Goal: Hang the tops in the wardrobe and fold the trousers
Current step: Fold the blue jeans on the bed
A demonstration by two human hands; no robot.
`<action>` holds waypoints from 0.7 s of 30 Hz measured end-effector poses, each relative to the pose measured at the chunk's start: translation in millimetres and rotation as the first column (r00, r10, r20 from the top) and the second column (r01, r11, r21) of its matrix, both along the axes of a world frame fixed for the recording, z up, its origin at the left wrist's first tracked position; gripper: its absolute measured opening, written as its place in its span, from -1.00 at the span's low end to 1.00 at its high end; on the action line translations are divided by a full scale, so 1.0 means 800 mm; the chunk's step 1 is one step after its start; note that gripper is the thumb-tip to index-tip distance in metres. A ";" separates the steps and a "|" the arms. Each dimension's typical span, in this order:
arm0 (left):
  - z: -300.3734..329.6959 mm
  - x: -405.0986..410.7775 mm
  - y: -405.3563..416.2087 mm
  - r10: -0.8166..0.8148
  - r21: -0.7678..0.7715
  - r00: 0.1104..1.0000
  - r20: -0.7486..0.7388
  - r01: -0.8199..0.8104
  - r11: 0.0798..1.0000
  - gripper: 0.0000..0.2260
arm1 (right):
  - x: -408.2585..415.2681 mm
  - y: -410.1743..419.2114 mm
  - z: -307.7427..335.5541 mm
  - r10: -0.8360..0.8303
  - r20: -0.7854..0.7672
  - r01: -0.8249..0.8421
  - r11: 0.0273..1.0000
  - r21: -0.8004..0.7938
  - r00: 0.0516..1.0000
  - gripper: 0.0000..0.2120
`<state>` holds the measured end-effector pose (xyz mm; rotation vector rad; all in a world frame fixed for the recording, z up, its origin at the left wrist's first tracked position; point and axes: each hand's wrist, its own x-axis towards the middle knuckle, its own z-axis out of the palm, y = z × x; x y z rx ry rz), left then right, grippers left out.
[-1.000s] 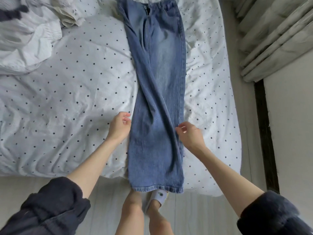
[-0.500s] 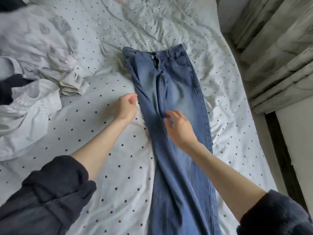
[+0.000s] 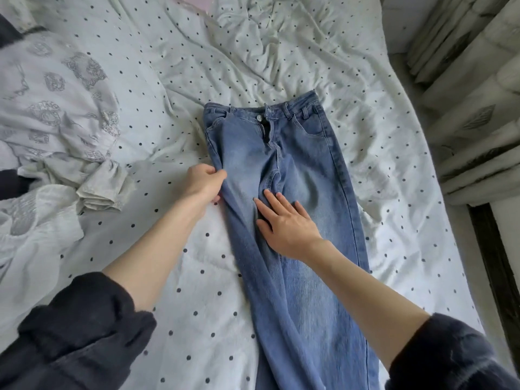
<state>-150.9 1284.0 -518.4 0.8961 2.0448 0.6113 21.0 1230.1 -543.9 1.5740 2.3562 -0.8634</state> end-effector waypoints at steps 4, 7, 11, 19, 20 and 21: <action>0.022 -0.014 0.000 -0.008 0.137 0.998 0.060 0.000 0.991 -0.79 | -0.002 0.011 0.002 0.048 0.035 -0.045 0.995 -0.084 0.998 -0.48; 0.041 -0.016 0.001 0.025 0.216 0.997 0.073 -0.040 0.976 -0.80 | -0.003 0.017 0.008 0.046 0.002 -0.046 0.995 -0.093 0.999 -0.40; 0.061 -0.005 0.003 0.162 0.196 0.959 0.234 -0.210 0.958 -0.80 | 0.001 0.032 0.025 -0.109 -0.206 0.067 0.978 -0.199 0.972 -0.48; 0.079 0.107 0.040 -0.007 0.410 0.992 0.124 -0.045 0.911 -0.76 | 0.083 0.037 0.058 -0.801 -0.506 0.413 0.598 -0.686 0.320 -0.79; 0.076 0.126 0.045 -0.070 0.437 0.994 0.085 0.026 0.899 -0.77 | 0.096 0.032 0.063 -0.835 -0.491 0.407 0.550 -0.729 0.247 -0.77; 0.072 0.145 0.048 -0.138 0.445 0.989 0.047 0.103 0.889 -0.78 | 0.111 0.026 0.065 -0.861 -0.469 0.399 0.507 -0.764 0.195 -0.74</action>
